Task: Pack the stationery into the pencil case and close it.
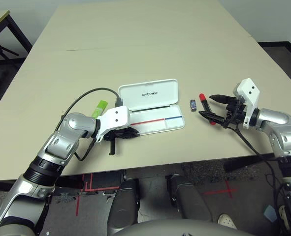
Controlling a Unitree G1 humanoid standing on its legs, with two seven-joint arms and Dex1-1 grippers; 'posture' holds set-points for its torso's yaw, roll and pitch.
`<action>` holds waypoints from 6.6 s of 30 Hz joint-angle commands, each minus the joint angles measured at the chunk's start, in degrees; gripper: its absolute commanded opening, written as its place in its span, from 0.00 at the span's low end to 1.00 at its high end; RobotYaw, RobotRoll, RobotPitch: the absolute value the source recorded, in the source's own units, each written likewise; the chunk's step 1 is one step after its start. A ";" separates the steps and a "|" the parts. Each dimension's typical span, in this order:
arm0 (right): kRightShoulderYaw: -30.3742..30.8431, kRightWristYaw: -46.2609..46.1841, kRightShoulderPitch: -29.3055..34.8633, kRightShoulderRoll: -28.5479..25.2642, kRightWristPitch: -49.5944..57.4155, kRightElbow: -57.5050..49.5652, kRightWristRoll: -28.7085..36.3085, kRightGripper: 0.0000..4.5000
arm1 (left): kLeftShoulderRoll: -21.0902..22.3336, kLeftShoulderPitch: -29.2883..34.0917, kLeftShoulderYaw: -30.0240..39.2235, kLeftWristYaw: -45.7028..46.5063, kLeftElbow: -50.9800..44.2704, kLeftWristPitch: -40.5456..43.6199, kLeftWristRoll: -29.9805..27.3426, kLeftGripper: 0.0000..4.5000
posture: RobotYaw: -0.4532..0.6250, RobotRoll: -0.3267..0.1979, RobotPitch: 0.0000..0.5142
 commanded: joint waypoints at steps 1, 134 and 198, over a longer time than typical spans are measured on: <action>0.87 0.45 0.02 -0.21 0.42 0.25 -0.14 1.00 | 0.15 0.63 0.01 0.97 -0.20 -1.48 0.91 0.11 | 0.33 0.62 0.30; 21.48 19.46 -26.61 -5.11 4.20 -1.08 -4.22 0.01 | 7.68 5.71 13.63 3.01 -12.46 0.13 -11.80 1.00 | 0.42 0.62 0.28; -0.24 -36.01 8.66 10.10 52.94 -40.43 8.10 1.00 | 5.55 4.47 10.21 2.84 -13.29 1.09 -12.80 1.00 | 0.37 0.62 0.46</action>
